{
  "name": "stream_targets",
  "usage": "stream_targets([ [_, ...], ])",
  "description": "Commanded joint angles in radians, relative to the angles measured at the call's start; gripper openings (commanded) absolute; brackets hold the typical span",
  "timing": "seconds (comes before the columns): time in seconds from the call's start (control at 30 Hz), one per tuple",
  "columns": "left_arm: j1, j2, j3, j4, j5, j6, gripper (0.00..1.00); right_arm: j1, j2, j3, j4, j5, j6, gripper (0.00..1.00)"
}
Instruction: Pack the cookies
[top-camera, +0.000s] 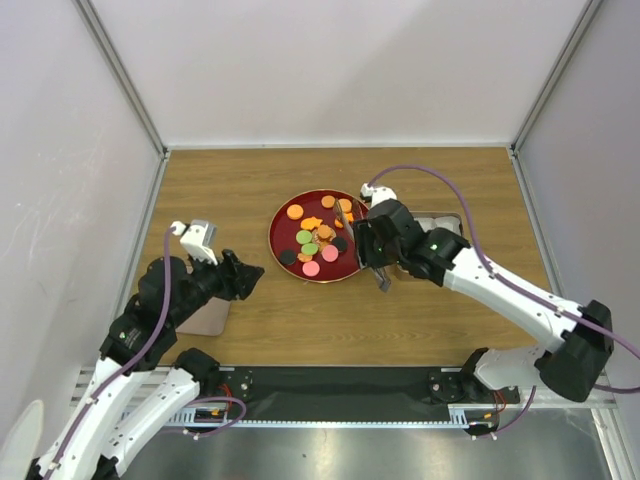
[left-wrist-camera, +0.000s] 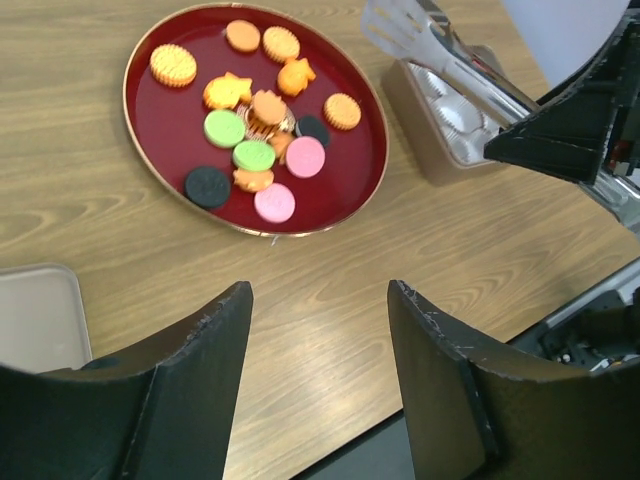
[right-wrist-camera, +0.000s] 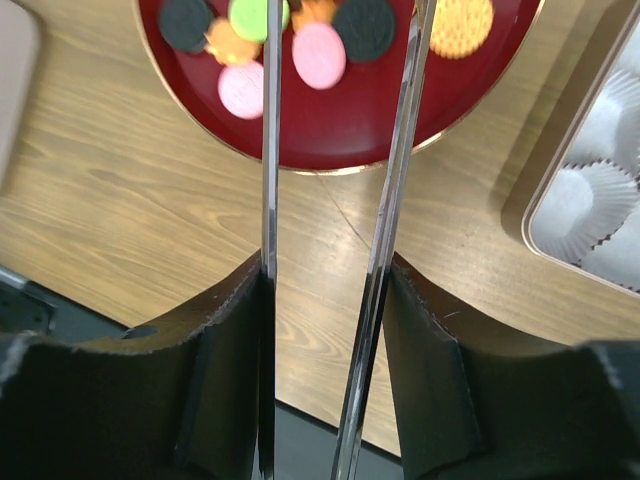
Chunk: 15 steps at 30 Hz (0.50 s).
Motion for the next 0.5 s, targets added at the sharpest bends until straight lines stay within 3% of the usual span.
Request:
stream_targets([
  [0.0, -0.006, -0.034, -0.043, 0.023, 0.001, 0.023, 0.63, -0.003, 0.027, 0.01, 0.012, 0.01, -0.009, 0.49],
  [0.47, -0.006, -0.126, -0.092, 0.063, -0.011, 0.023, 0.69, -0.115, 0.227, 0.016, -0.022, -0.027, -0.004, 0.49],
])
